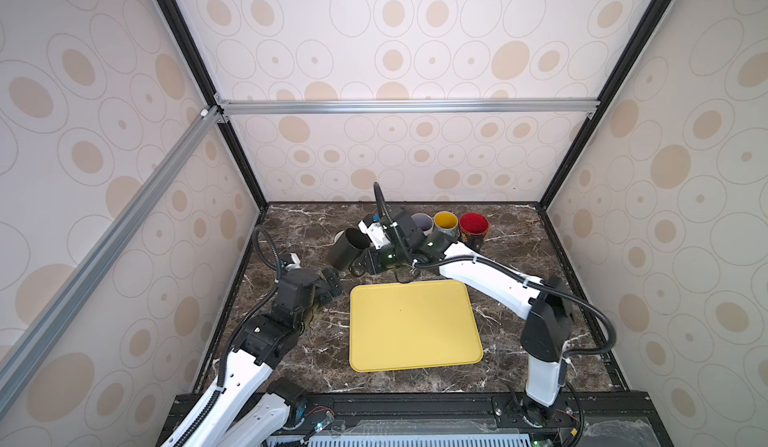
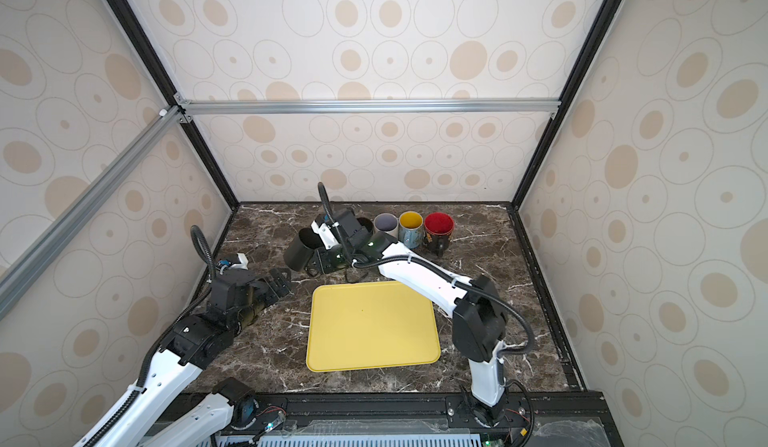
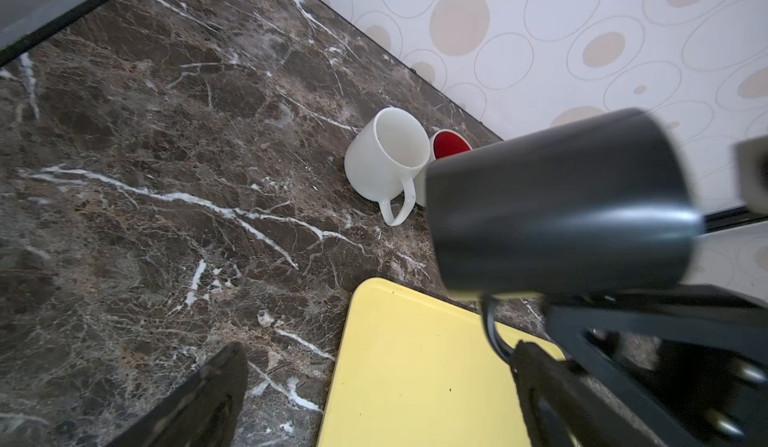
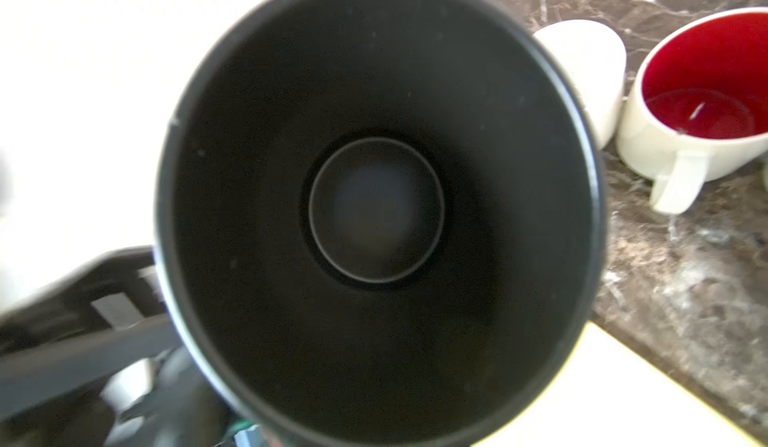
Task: Turn the mug right side up
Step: 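Lower the dark mug beside the white mug at the row's end with the right gripper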
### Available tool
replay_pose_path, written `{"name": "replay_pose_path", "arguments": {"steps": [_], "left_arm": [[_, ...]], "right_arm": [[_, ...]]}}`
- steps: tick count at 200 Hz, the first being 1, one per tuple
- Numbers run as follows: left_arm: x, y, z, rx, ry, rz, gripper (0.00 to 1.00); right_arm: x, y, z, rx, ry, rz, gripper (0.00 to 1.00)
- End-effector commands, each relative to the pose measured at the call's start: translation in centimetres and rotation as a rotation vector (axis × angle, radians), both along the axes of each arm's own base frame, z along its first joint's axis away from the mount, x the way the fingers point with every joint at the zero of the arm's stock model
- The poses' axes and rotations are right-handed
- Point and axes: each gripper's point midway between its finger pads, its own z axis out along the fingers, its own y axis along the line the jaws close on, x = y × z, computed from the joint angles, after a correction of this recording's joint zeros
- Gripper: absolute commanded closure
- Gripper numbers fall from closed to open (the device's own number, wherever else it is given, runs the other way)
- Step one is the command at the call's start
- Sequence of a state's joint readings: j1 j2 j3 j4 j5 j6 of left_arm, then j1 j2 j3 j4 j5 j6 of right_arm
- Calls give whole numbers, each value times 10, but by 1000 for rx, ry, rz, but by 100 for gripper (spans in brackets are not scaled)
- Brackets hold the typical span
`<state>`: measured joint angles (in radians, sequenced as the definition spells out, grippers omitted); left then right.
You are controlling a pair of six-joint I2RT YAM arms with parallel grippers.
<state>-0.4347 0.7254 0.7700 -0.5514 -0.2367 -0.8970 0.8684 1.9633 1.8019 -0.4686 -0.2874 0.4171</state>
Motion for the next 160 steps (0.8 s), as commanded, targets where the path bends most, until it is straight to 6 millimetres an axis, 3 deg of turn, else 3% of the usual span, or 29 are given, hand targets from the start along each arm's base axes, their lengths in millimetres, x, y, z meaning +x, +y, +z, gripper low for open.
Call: {"name": "replay_pose_path", "arguments": {"steps": [1,52,56,117,160], "left_arm": [[-5,5,-3,-5,18,18,0],[-10,1,-7,-48,-30,-18,0],[-11,1,-8,-49,-30,-18,0],[-8,-8,-8,-76,-65,-62,0],[-9,-14,-12,-101,-85,-94,0]], "right_arm": [[22,12,15,-63,-180,-3,100],[47,37,-31,-232,-195,-6,100],[50,42,-23,-213,-209,-6,100],[62,75,-37,-189,-257,-7,100],[73,87,-58,-184,-268,-42,100]]}}
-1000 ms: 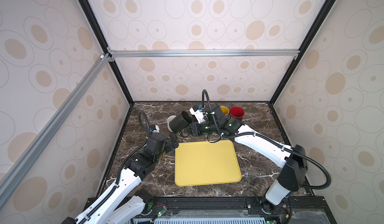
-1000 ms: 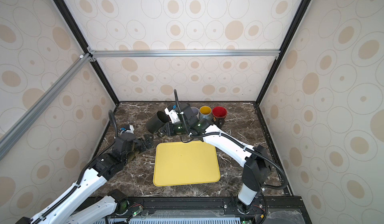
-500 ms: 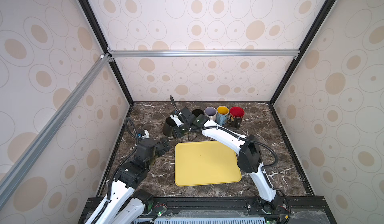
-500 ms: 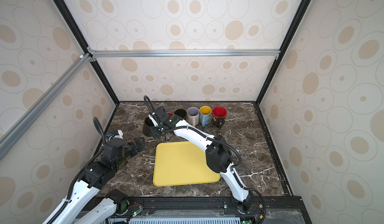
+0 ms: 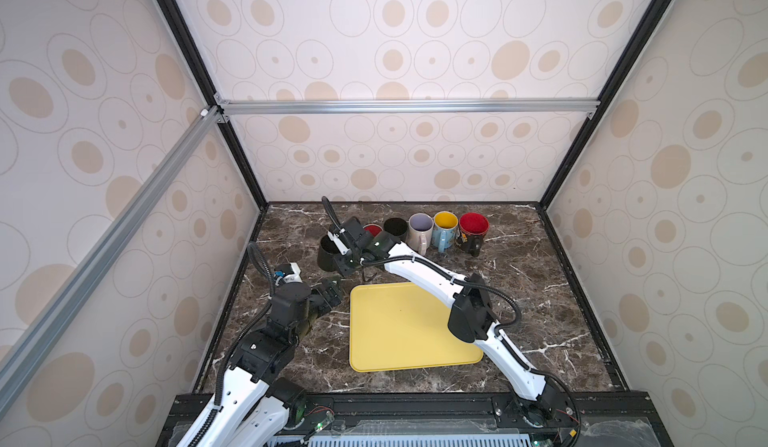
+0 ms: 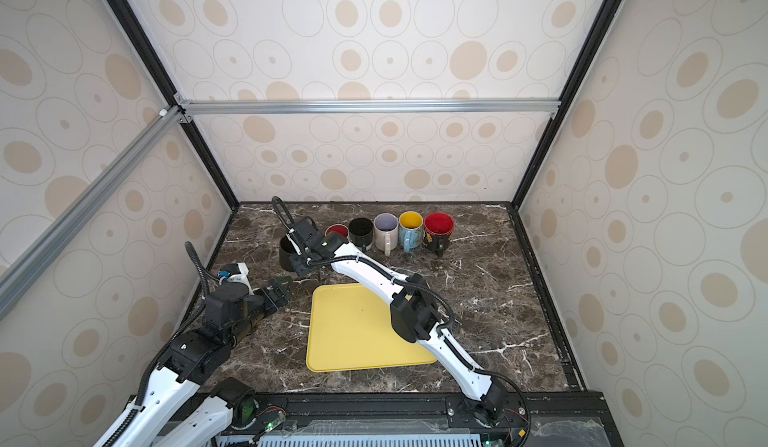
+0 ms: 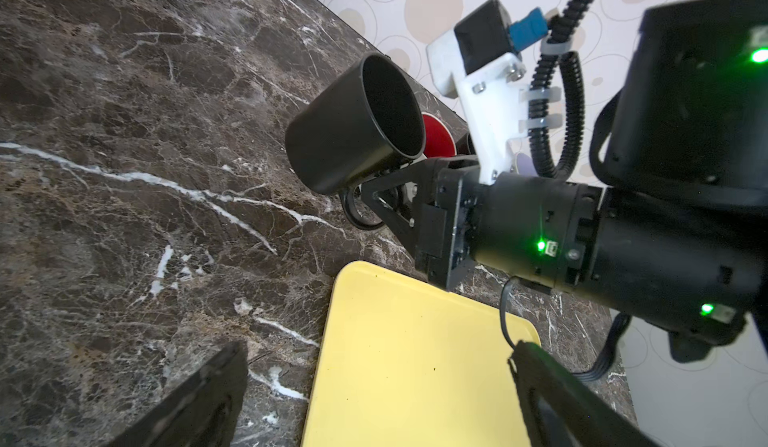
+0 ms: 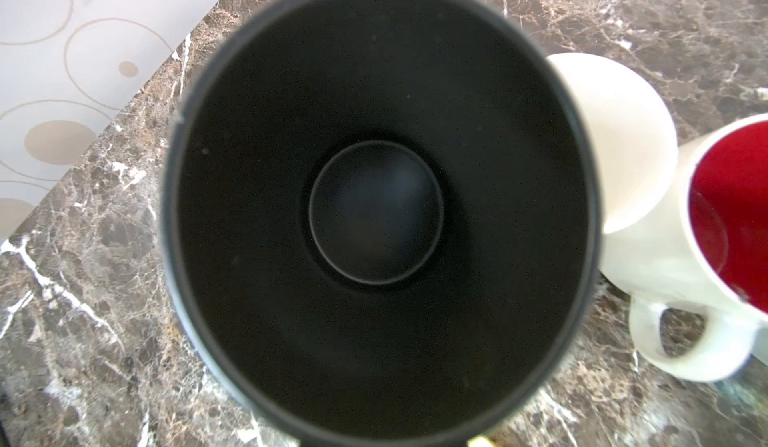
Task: Turn the mug right side up
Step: 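Lower the dark mug beside the white mug at the row's end with the right gripper, then open the right gripper and lift it off the dark mug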
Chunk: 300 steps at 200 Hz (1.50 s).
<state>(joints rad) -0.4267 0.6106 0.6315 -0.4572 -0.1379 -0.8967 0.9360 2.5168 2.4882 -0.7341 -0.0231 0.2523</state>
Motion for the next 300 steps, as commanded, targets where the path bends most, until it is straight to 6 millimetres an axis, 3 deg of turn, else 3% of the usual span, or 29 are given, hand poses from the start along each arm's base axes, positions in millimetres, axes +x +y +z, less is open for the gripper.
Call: {"name": "replay_pose_path", "arguments": {"steps": [1,122,198,245,300], "left_arm": [[1,-3,5,-26,-43,-17,0],[-10,1,-12,-32,-49,-20,0],[-12,0,-21,-33,-32,-29,0],[-13,0,-24,-38,-29,-32,0],[-15,2,-23,-30,-33,-25,0]], "right_arm": [[15,20,26,89,-100,-21,100],[28,36,-14,29,-193,-101,100],[30,31,-21,4,-189,-137,74],[27,30,-30,-7,-162,-137,72],[23,38,-20,46,-142,-120,73]]}}
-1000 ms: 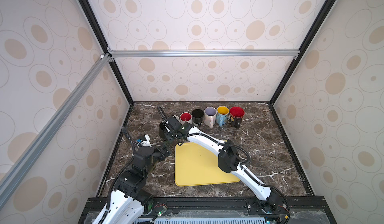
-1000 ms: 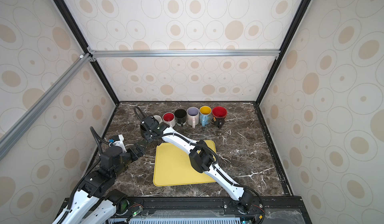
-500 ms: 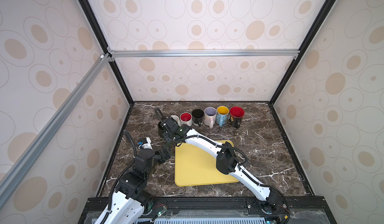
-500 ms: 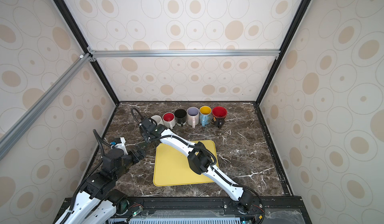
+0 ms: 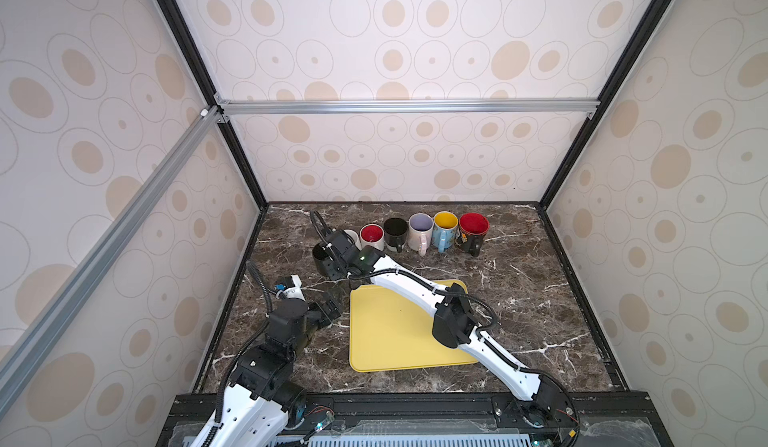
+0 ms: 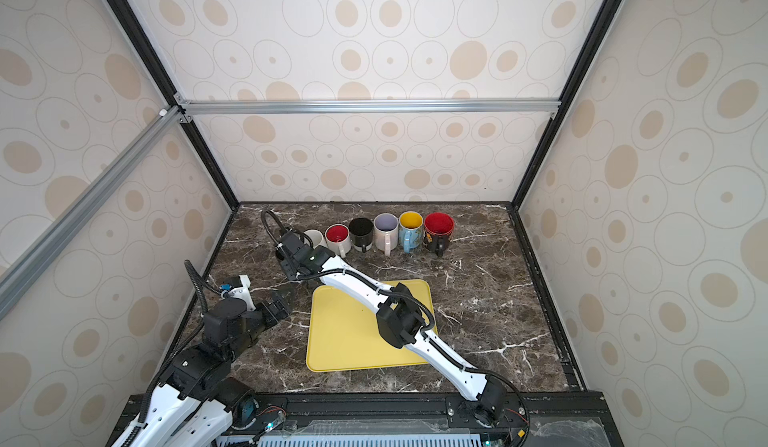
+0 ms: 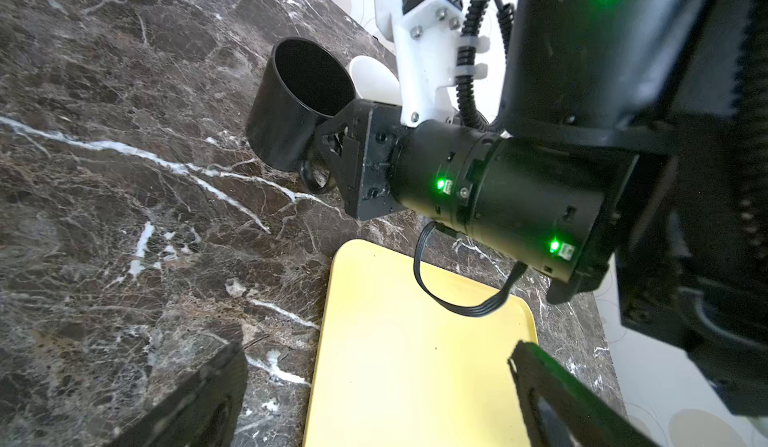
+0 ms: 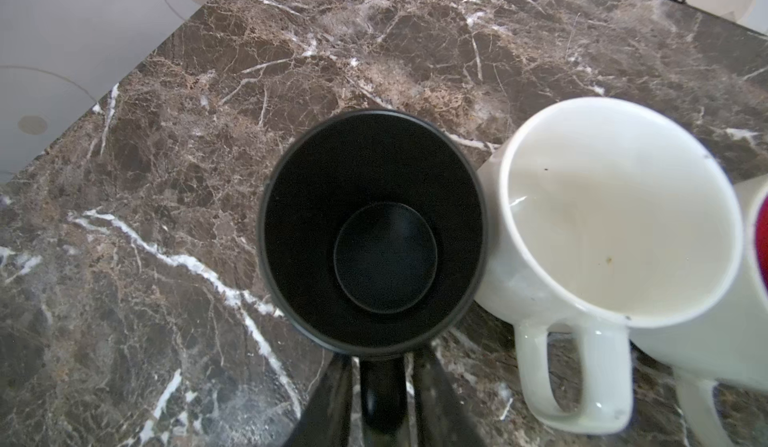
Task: Turn the mug right side up
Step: 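Open the right gripper and lift it off the dark mug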
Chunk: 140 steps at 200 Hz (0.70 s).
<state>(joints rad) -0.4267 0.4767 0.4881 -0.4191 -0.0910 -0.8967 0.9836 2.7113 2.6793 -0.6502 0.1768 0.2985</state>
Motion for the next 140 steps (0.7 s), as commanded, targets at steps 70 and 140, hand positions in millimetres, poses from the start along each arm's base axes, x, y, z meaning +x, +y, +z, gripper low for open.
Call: {"name": "replay_pose_path", "arguments": {"steps": [70,140], "left_arm": [[2,-2,9,6,-31,-19,0],[16,-1,34,55,-105,-10,0]], "right_arm": [[-8,6,59,66,-65,74,70],[-14,-43,148,12,-214,64,68]]}}
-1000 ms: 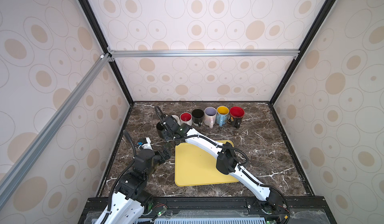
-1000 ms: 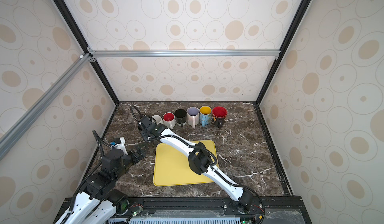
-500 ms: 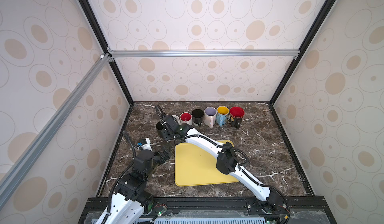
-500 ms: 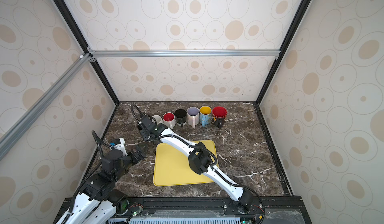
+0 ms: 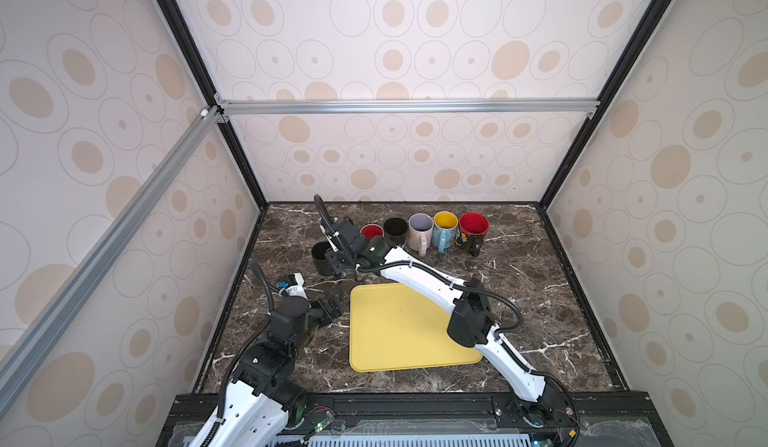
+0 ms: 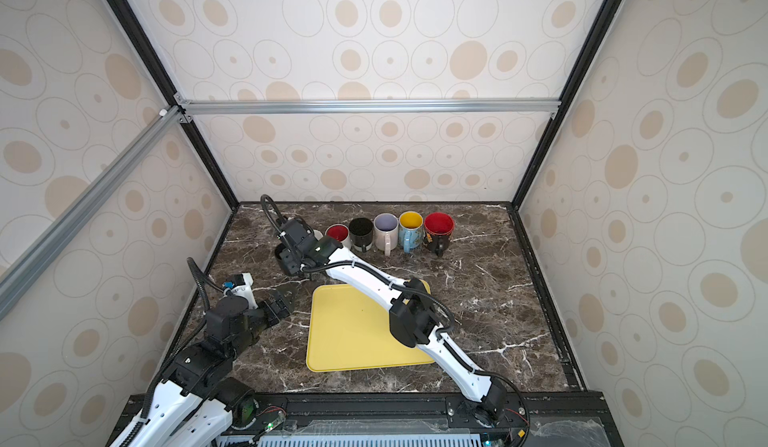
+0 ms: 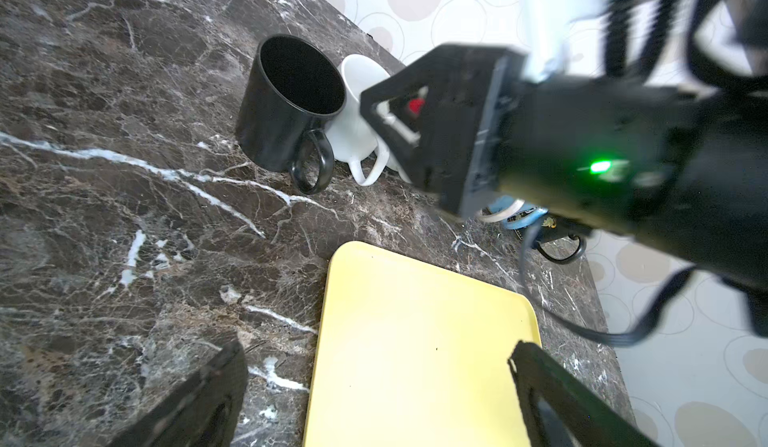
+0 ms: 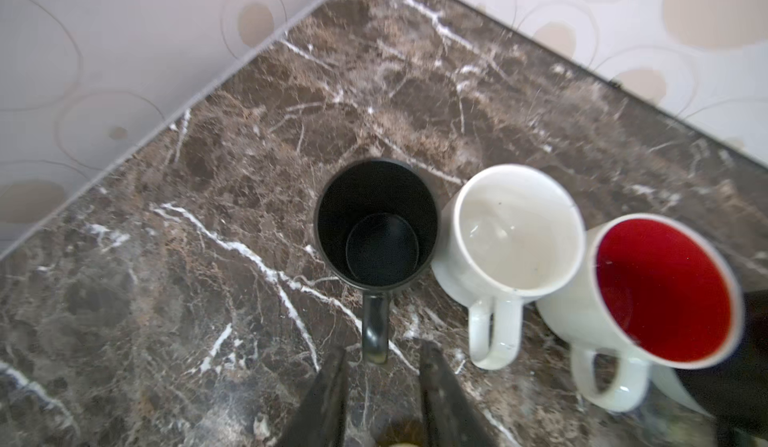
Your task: Turn the mug right side up
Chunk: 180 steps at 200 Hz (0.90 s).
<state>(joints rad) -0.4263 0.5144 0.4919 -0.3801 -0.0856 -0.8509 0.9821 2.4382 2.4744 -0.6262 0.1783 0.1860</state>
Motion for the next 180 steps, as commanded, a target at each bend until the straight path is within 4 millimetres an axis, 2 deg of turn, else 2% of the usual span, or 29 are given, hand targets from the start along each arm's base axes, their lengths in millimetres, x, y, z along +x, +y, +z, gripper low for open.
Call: {"name": "replay_pose_path", "arguments": {"steps": [1,20,22,24,28,51,80,103,138,149,164,180], "left_arm": [[10,3,32,19,-92,14,0],[14,2,35,30,-100,14,0],[15,2,35,30,-99,14,0],[15,2,34,30,-99,14,0],[16,2,35,32,-101,15,0],[21,-2,33,46,-100,4,0],[28,-13,31,88,-92,-29,0],[34,-27,26,137,-71,-64,0],[45,-63,31,160,-99,-149,0],[47,-76,34,176,-116,-177,0],[52,-85,36,212,-138,-183,0],[58,-82,34,250,-165,-146,0]], "right_arm": [[0,-20,55,1,-105,-8,68],[-2,-42,66,-32,-140,-42,68],[-2,-44,72,-24,-150,-44,68],[-3,-47,63,-43,-143,-43,68],[-4,-51,61,-48,-146,-45,68],[-15,-82,60,-28,-138,-73,68],[-33,-134,56,-56,-148,-140,67],[-43,-183,37,-99,-150,-203,67],[-49,-268,-24,-170,1,-362,68],[-53,-293,-37,-181,39,-411,68],[-60,-324,-47,-192,57,-468,67],[-64,-355,-47,-200,35,-533,63]]}}
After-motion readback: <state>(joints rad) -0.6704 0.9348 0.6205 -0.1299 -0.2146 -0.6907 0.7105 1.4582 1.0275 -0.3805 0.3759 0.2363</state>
